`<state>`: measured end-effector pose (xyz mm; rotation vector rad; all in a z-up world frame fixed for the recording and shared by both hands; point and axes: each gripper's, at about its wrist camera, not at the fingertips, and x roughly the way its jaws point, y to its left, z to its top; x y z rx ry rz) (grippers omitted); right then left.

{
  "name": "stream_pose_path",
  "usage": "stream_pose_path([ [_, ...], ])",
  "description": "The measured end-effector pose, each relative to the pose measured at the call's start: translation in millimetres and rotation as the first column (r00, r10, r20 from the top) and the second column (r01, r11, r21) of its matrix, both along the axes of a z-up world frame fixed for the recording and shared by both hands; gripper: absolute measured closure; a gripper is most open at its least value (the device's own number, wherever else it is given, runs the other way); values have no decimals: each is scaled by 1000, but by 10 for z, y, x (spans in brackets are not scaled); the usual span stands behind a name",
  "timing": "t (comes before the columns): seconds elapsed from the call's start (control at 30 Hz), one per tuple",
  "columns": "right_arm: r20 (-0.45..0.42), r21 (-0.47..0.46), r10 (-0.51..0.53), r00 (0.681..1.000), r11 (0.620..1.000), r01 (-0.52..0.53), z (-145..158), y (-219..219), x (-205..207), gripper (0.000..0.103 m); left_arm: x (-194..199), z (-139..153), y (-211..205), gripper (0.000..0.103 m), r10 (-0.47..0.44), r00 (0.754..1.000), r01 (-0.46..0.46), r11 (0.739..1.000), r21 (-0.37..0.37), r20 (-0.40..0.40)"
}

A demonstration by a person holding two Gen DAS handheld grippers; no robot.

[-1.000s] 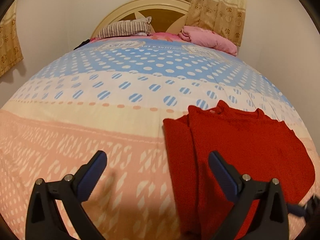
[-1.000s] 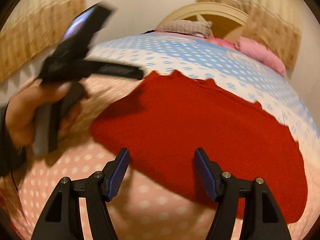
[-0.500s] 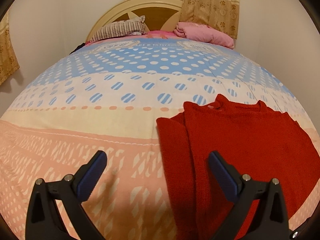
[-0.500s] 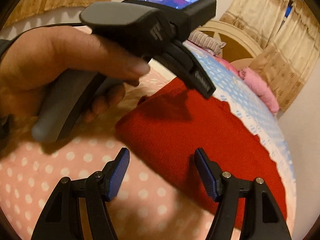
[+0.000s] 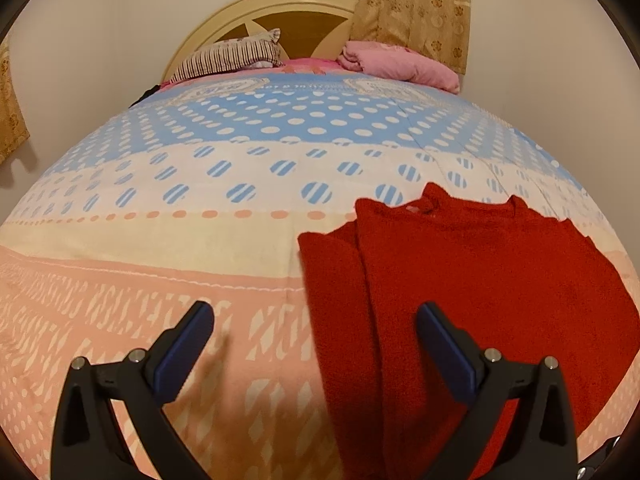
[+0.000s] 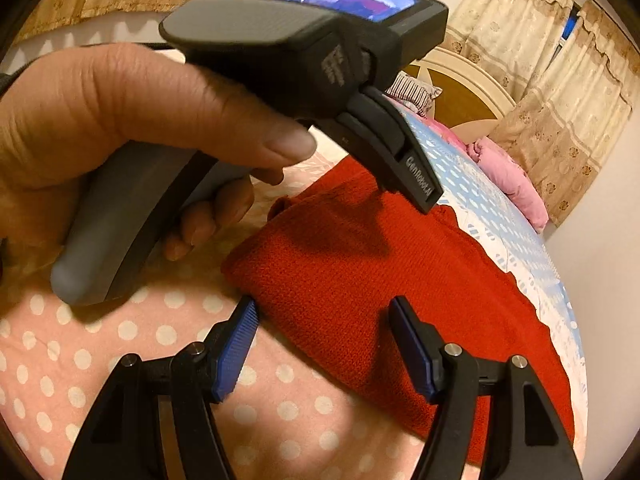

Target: Fold small clothes

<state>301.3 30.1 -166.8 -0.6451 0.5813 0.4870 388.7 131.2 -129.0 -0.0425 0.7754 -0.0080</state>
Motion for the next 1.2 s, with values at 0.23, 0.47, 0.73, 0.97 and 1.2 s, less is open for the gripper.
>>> stream_pose_path([
  [0.23, 36, -27, -3, 999, 1000, 4, -33, 56, -97, 35, 85, -81, 18, 0, -33, 998, 28, 995, -96, -45],
  [0.47, 40, -32, -5, 999, 999, 6, -34, 69, -137, 35, 174, -160, 104, 11, -53, 995, 33, 976, -217, -84],
  [0.73, 10, -10, 16, 1000, 1000, -16, -17, 49, -110, 61, 207, -155, 21, 67, -128, 990, 109, 962, -250, -64],
  [0.97, -30, -4, 3, 1000, 1000, -3, -26, 37, -55, 87, 213, -147, 28, 83, -143, 989, 127, 958, -256, -44],
  [1.2, -66, 61, 10, 998, 998, -6, 30, -48, -23, 91, 189, -125, 73, 85, -135, 991, 122, 955, -269, -27],
])
